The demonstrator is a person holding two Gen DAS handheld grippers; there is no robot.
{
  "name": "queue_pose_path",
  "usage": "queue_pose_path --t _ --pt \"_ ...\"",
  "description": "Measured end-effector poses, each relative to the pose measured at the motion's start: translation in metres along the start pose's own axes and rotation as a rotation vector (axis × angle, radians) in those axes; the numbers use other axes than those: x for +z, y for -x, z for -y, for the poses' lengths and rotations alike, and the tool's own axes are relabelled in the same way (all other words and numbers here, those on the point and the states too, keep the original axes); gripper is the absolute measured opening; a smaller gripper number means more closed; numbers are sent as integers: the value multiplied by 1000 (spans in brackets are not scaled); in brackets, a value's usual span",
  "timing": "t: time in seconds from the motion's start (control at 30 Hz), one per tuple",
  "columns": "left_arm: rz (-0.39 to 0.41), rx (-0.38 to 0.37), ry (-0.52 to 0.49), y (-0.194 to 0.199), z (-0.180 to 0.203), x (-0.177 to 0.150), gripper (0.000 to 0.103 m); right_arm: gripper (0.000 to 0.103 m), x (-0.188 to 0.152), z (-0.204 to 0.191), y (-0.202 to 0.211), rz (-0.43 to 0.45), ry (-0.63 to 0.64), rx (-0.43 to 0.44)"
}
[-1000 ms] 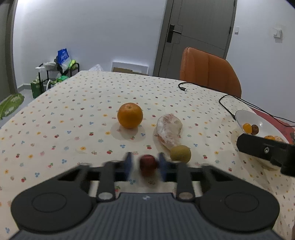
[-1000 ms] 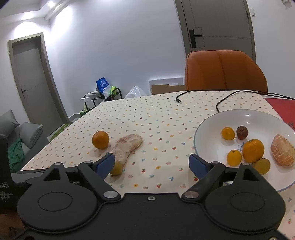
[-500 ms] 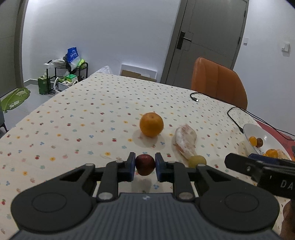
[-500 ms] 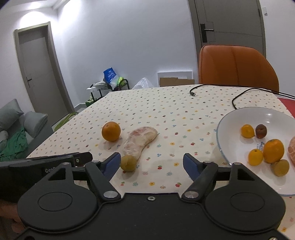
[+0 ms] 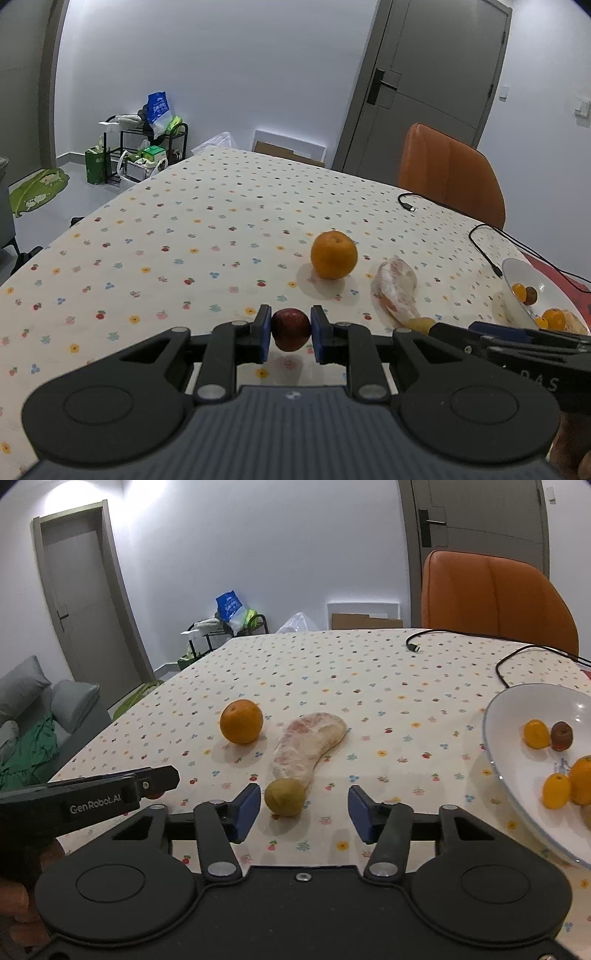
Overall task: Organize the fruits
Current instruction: 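Grasp the red plum with the left tool while the right tool grasps the green-yellow plum, then carry both plums over the white plate and open both tools to release them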
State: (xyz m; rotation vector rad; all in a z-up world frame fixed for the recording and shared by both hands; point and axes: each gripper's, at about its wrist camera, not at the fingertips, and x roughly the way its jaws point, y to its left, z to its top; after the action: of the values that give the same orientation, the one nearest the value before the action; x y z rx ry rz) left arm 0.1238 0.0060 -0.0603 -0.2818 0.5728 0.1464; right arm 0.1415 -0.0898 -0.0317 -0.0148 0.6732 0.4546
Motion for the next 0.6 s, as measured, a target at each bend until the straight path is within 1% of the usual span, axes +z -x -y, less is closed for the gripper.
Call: queue_pose_path --t 0.17,0.2,0.23,0.27,0.3,0.4,0.5,0.6 --pt "0 -2 16 0 -7 2 21 51 1 -5 -9 -13 -6 3" --pt "2 -2 19 1 -8 2 21 48 1 -6 -12 -16 -9 6" --pt "1 -2 24 1 -8 3 21 33 1 -5 -14 -19 -14 10" --pt "0 -3 28 1 -8 4 21 25 1 -5 -18 -28 -23 23" --pt "3 -5 32 1 -8 5 21 26 1 -4 -20 -36 -35 31" --pt "10 -4 26 3 -6 6 21 26 1 -6 -11 -2 -17 27" --pt "10 -2 20 3 -3 7 21 26 1 -4 -2 13 -26 33" --pt "14 -1 12 3 3 8 21 26 1 0 5 30 -26 7"
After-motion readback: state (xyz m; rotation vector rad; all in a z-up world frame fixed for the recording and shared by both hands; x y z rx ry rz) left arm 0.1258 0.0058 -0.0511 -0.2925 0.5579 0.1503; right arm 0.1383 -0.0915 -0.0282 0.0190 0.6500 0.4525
